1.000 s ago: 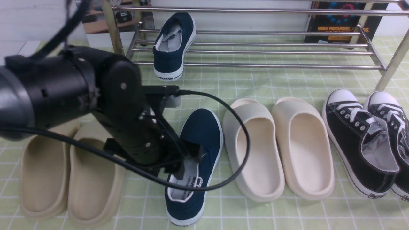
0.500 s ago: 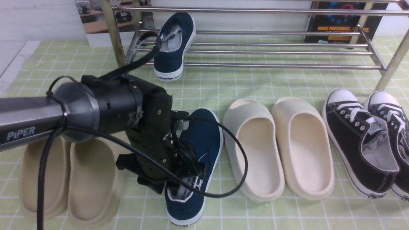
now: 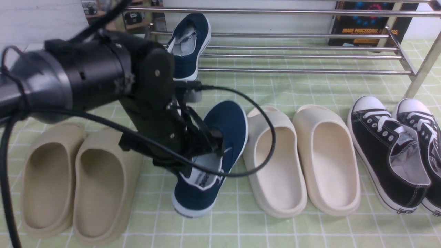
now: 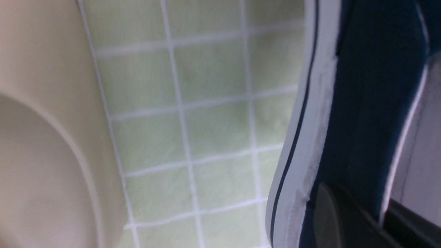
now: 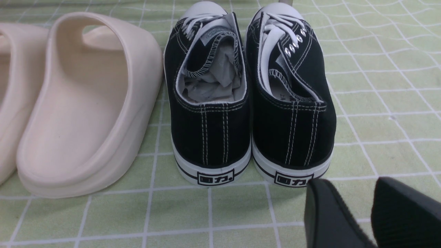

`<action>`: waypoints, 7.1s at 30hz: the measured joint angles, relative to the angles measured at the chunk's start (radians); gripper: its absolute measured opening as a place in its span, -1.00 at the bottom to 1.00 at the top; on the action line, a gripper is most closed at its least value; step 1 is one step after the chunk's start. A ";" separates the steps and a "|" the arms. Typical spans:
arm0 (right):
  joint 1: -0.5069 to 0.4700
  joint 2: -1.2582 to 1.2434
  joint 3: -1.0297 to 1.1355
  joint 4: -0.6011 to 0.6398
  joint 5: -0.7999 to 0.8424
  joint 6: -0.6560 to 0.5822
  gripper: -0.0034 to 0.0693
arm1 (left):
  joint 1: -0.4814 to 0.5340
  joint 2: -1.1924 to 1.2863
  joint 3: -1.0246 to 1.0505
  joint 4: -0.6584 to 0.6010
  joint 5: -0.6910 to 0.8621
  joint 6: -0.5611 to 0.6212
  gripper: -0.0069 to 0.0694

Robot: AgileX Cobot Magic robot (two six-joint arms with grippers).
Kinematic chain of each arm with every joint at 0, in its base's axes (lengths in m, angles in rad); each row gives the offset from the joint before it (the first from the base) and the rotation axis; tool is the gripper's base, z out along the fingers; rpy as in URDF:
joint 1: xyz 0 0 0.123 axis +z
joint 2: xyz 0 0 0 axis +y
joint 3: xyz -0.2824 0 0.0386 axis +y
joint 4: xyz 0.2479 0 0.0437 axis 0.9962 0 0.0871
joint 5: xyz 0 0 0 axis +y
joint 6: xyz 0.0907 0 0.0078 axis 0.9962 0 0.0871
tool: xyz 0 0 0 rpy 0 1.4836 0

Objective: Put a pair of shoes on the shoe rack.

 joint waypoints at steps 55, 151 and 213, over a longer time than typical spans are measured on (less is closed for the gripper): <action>0.000 0.000 0.000 0.000 0.000 0.000 -0.25 | 0.177 0.700 -1.008 -0.075 -0.082 -0.016 -0.82; 0.000 0.000 0.000 0.000 0.000 0.000 -0.25 | 0.120 0.199 -1.076 0.056 0.258 0.187 -0.85; 0.000 0.000 0.000 0.000 0.000 0.000 -0.25 | 0.502 -1.623 1.290 0.020 -0.847 0.284 -0.85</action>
